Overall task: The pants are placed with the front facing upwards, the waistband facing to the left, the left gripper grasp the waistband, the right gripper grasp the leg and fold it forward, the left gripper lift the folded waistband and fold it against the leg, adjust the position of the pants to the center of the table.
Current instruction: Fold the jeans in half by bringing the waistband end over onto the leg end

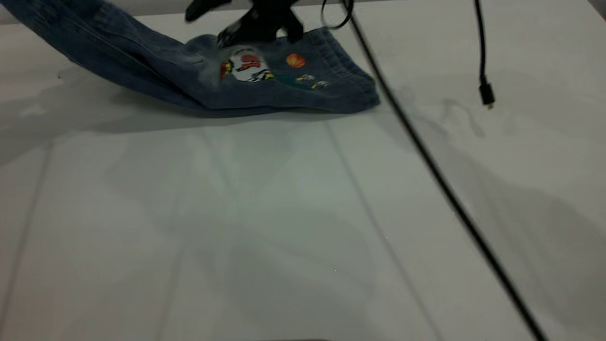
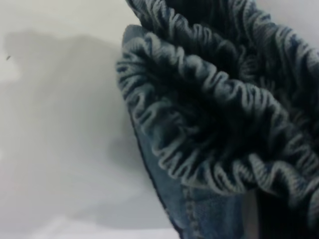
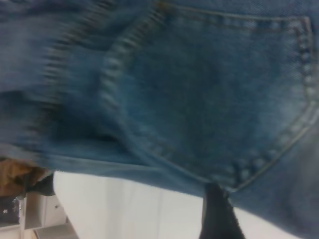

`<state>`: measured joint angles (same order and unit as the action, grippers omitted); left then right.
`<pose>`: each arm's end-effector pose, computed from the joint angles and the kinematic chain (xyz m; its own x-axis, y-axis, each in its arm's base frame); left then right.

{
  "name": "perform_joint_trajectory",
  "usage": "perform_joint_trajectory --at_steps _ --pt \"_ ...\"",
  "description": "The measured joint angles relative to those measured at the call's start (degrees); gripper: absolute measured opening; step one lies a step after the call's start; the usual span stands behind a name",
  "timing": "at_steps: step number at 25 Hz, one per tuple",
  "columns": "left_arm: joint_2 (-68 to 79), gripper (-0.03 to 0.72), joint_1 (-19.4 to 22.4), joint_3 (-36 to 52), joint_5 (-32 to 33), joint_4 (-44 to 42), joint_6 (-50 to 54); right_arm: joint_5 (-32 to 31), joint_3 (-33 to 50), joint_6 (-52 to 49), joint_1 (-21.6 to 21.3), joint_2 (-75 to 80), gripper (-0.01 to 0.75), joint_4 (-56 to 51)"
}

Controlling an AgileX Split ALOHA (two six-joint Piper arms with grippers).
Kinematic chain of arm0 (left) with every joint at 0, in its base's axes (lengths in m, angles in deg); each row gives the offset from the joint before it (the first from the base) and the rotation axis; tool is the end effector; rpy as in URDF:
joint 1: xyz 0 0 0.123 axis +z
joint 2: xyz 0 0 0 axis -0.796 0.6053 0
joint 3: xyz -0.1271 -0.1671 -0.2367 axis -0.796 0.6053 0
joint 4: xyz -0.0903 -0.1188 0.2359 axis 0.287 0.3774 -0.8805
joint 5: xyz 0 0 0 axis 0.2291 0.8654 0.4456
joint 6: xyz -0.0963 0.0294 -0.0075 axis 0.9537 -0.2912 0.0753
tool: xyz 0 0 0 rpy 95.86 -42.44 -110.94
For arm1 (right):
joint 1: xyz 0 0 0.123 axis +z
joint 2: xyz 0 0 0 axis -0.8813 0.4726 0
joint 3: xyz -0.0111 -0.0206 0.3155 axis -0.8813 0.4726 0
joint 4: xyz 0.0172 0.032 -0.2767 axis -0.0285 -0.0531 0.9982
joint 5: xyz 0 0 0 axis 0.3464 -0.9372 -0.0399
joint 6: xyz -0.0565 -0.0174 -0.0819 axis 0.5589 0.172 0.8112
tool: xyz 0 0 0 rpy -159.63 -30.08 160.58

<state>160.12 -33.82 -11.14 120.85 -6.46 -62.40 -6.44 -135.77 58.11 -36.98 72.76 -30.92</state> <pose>0.4171 0.0862 0.2273 -0.6984 -0.4977 -0.5143 -0.1515 0.8051 -0.5734 0.5294 0.3196 0.0974 -0.9574 0.1126 -0.2661 -0.1716 0.5193 0.8372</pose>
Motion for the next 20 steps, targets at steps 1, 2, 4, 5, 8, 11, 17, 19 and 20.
perform_joint_trajectory --at_steps 1,2,4,5,8,11,17,19,20 --pt "-0.91 0.104 -0.19 0.0 0.57 -0.24 -0.6 0.42 0.0 -0.05 0.42 0.56 0.362 0.01" --pt "-1.69 0.104 -0.61 0.0 0.96 -0.57 -1.52 0.84 0.0 -0.05 0.71 0.96 0.362 0.05" --pt "-2.75 0.104 -2.14 0.0 1.55 -1.26 -2.79 1.13 -0.1 -0.05 1.13 1.81 0.362 0.05" --pt "-3.14 0.104 -2.99 0.0 1.82 -1.59 -3.23 1.27 -0.05 -0.05 1.28 2.14 0.362 0.05" --pt "-3.78 0.104 -6.44 0.0 2.11 -1.94 -4.77 1.01 -0.15 -0.11 1.63 3.14 0.362 0.17" --pt "-4.08 0.104 -10.0 0.0 2.15 -2.0 -6.45 -0.28 -0.15 -0.06 1.94 3.37 0.362 1.32" --pt "-4.08 0.104 -14.35 0.0 0.54 -1.95 -7.49 -6.71 -0.17 0.1 -2.32 1.74 0.362 5.25" --pt "-4.08 0.104 -16.19 0.0 -1.05 -1.95 -8.24 -7.78 -0.17 0.1 -5.31 -0.1 0.362 6.09" --pt "-4.08 0.104 -17.6 0.0 -2.34 -1.95 -8.49 -8.14 -0.17 0.1 -7.02 -1.26 0.362 6.22"
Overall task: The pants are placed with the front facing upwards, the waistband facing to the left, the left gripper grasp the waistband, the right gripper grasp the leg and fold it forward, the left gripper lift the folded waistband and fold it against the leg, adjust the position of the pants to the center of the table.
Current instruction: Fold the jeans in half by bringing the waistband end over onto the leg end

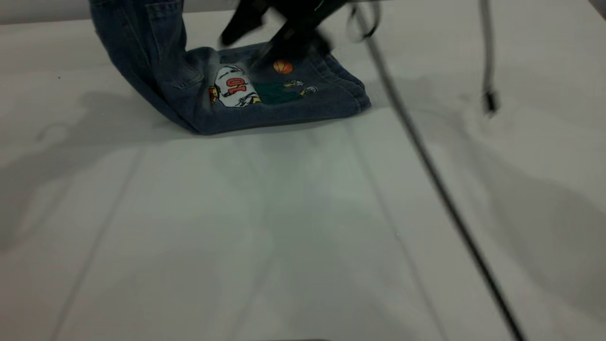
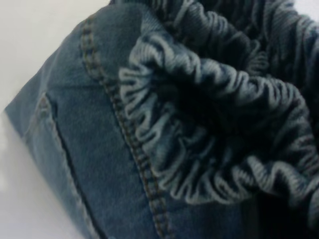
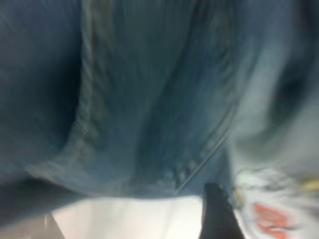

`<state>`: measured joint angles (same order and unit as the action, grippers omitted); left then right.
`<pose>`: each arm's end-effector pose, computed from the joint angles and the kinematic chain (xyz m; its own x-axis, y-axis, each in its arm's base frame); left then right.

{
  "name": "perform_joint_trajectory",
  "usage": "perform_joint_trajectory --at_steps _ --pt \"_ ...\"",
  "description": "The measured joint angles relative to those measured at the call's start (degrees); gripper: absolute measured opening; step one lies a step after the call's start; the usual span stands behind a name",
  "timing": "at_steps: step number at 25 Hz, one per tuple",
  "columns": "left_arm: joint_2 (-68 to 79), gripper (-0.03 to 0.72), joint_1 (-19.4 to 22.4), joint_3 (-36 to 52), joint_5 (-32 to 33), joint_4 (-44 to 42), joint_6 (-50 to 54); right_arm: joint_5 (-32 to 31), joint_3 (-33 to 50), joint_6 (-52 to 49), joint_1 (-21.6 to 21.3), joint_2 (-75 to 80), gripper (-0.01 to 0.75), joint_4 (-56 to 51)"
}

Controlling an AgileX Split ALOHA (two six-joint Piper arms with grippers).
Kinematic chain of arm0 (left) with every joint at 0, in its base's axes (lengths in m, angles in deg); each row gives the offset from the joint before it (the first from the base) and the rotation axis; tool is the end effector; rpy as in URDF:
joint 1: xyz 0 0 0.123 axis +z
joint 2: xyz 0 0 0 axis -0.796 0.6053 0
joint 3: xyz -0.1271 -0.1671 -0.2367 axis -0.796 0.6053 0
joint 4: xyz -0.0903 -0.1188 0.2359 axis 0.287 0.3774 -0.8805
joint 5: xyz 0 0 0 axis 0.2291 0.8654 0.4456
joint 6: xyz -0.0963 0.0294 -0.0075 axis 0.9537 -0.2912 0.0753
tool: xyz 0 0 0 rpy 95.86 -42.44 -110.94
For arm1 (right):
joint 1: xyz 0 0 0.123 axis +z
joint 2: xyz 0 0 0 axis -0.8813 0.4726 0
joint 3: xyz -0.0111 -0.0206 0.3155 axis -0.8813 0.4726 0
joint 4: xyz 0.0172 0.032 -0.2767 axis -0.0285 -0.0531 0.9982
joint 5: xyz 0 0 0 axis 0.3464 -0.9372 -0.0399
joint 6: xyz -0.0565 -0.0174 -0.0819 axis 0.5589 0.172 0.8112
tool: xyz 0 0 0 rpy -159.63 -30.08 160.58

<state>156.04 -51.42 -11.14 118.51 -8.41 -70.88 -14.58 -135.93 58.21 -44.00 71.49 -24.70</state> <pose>0.4171 -0.0402 0.2558 -0.7346 -0.1211 -0.6676 0.2459 0.8695 -0.4284 0.5499 0.2540 0.1058 -0.9622 0.0568 -0.2664 -0.1911 0.5564 0.8087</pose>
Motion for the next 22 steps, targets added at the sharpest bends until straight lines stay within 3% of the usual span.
perform_joint_trajectory --at_steps 4,12,19,22 --pt "0.6 0.104 -6.78 0.0 -7.08 0.31 -0.4 -1.17 0.0 0.15 -5.65 -5.18 0.359 0.49" --pt "9.13 0.104 -18.37 0.0 -18.12 4.31 -0.46 -4.17 0.0 4.18 -12.08 -15.95 0.351 0.73" --pt "18.77 0.136 -21.02 -1.09 -23.17 7.94 -0.58 -7.69 0.0 4.58 -14.25 -21.23 0.351 1.62" --pt "20.43 0.267 -21.02 -2.65 -21.94 8.02 -0.98 -9.68 -0.05 4.58 -14.09 -21.31 0.351 2.82"
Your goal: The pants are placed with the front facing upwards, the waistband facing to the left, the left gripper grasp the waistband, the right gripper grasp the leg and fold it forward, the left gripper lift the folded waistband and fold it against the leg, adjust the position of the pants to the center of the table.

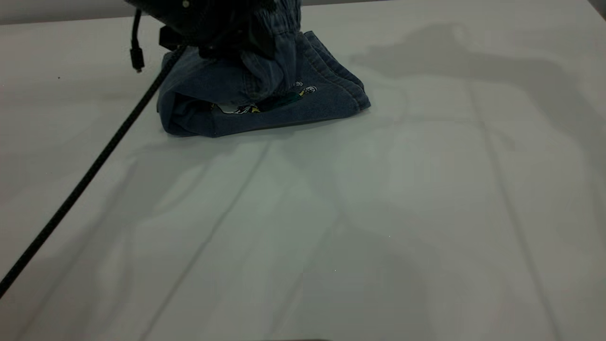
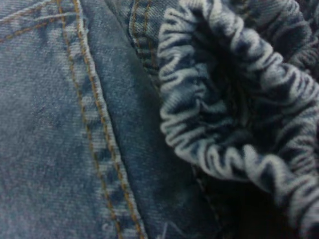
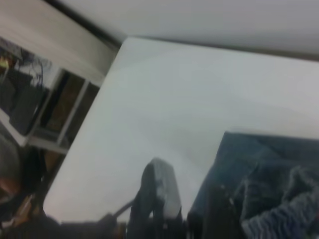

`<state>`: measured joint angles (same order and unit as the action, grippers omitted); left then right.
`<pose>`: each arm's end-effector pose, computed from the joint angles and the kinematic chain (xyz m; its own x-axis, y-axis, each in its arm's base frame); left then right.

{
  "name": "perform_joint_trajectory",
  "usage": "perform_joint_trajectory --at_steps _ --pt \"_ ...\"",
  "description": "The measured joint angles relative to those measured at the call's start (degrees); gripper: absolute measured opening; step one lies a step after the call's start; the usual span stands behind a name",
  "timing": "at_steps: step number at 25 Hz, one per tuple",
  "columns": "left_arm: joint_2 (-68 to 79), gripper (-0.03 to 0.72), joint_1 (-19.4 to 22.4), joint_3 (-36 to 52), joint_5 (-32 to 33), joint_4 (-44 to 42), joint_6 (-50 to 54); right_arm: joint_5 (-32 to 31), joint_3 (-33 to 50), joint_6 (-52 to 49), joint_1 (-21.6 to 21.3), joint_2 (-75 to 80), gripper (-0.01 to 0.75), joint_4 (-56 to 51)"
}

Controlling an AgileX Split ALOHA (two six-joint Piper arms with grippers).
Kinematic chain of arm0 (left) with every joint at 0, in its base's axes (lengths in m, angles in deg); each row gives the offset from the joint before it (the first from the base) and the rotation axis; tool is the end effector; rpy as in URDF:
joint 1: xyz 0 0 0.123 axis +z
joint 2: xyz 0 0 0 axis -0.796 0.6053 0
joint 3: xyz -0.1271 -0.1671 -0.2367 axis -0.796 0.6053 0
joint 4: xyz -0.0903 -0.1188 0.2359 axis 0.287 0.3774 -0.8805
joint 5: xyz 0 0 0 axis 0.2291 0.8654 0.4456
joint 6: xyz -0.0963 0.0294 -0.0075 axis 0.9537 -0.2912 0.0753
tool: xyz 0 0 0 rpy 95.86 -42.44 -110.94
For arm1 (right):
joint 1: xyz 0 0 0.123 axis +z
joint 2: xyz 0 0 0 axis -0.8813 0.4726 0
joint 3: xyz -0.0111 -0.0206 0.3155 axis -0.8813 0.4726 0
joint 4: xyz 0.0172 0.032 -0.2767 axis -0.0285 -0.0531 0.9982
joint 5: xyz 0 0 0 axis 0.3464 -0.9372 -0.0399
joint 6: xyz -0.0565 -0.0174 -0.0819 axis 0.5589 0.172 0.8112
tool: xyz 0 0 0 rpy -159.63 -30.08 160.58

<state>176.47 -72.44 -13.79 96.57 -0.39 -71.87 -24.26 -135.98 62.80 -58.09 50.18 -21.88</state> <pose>0.4386 -0.1782 0.1170 -0.8132 -0.0344 -0.5810 0.2095 0.9140 -0.3474 0.5456 0.1157 0.3183 -0.8006 0.1037 -0.5901 -0.4431 0.5604 0.6997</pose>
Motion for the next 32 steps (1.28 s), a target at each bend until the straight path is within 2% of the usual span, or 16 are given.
perform_joint_trajectory --at_steps 3,6,8,11,16,19,22,25,28,32 --pt "-0.11 0.447 0.0 -2.01 3.42 0.0 -0.78 -1.33 0.0 -0.05 0.27 0.0 0.351 1.99" --pt "-2.27 0.57 0.0 -3.14 6.21 -0.19 -0.96 -1.79 0.0 -0.13 0.24 -0.36 0.351 2.98" --pt "-4.99 0.595 0.07 -3.14 6.97 -1.21 -1.56 -1.79 0.0 -0.13 -0.14 -1.1 0.351 3.52" --pt "-10.67 0.588 0.71 -3.19 7.52 -4.0 -2.05 -1.79 0.0 -0.24 -1.17 -2.4 0.351 3.9" --pt "-21.08 0.571 5.1 -3.19 8.61 -6.49 -1.97 -1.85 0.0 -3.21 -0.98 -2.96 0.351 8.92" --pt "-27.28 0.57 8.93 -3.21 9.63 -6.62 -1.5 -1.6 0.0 -7.65 3.66 -2.49 0.351 18.76" --pt "-32.28 0.57 10.66 -3.21 11.62 -6.72 -1.2 0.32 0.0 -13.84 12.23 -1.19 0.351 31.58" --pt "-34.95 0.57 10.73 -3.21 13.35 -6.75 -0.27 2.71 0.0 -21.67 20.59 1.38 0.351 44.33" --pt "-35.86 0.57 10.73 -3.21 16.08 -6.79 0.94 5.21 0.0 -29.44 27.11 4.61 0.351 54.12" --pt "-35.87 0.57 10.73 -3.21 20.74 -7.11 2.11 8.4 0.0 -38.27 32.08 9.57 0.351 64.68"
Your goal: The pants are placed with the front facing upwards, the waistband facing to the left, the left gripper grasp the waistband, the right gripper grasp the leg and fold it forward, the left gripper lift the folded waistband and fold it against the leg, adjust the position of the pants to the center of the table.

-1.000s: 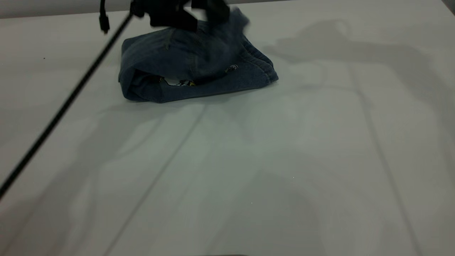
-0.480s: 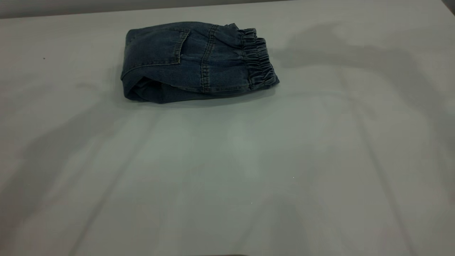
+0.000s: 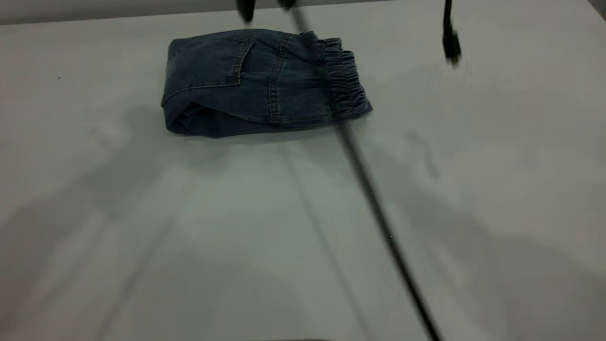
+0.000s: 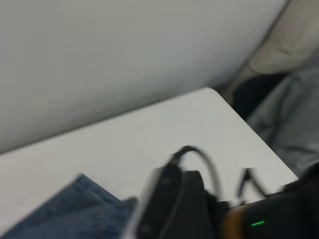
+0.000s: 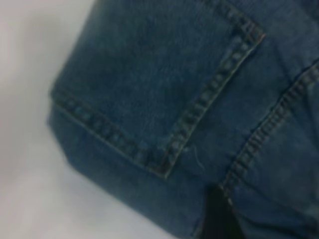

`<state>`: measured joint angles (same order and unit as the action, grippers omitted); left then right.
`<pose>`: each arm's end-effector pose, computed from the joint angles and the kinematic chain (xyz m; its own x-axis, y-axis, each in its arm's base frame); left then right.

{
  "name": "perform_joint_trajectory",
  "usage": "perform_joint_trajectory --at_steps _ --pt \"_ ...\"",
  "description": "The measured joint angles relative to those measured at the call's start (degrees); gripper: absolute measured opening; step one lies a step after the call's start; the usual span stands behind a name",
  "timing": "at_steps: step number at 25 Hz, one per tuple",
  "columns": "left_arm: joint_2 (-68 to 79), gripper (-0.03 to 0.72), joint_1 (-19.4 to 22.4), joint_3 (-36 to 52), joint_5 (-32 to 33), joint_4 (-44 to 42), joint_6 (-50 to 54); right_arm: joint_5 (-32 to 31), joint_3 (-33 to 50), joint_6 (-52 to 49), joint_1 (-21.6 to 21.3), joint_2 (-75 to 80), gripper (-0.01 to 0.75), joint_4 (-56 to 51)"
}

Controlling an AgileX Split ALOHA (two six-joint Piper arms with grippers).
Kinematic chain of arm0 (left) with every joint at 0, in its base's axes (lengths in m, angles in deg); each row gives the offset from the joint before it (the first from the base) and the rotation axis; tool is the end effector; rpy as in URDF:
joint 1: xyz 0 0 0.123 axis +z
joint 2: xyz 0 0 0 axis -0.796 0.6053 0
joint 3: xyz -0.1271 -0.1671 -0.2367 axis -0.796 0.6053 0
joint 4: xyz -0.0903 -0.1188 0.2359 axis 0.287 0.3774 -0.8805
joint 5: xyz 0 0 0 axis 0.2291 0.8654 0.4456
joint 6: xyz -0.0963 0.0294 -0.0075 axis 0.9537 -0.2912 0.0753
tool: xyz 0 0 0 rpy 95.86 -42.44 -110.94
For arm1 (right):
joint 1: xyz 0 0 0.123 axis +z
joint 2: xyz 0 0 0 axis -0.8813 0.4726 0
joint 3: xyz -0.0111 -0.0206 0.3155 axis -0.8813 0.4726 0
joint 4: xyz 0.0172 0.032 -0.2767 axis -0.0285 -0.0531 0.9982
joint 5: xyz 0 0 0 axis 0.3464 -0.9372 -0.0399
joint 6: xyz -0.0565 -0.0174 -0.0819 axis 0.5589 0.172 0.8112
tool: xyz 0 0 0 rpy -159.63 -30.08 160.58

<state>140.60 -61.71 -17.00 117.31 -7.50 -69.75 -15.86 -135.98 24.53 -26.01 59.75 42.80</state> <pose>0.3609 -0.1062 0.3998 -0.4577 -0.0720 -0.8862 0.5106 0.7946 -0.3283 0.4728 0.3387 0.1804 -0.8188 -0.3833 -0.4274 -0.4474 0.8925 0.0567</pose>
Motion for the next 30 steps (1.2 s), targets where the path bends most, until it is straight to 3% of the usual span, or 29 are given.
perform_joint_trajectory --at_steps 3,11,16,26,30 --pt "0.0 0.57 0.0 0.0 2.83 -0.34 0.12 1.97 0.0 -5.78 0.82 3.22 0.351 5.39" --pt "0.0 0.57 0.0 0.0 4.56 -0.84 0.12 6.44 0.0 -9.86 0.82 9.07 0.351 7.96" --pt "0.0 0.57 0.0 0.0 6.5 -0.95 0.12 5.93 -0.18 -14.32 0.82 11.93 0.351 10.58" --pt "0.0 0.57 0.0 0.0 7.64 -3.48 0.12 -10.07 -1.19 -15.31 0.85 12.23 0.351 8.57" --pt "0.0 0.57 0.0 0.0 7.71 -3.53 0.12 -12.73 -1.19 -12.88 0.79 12.23 0.35 6.23"
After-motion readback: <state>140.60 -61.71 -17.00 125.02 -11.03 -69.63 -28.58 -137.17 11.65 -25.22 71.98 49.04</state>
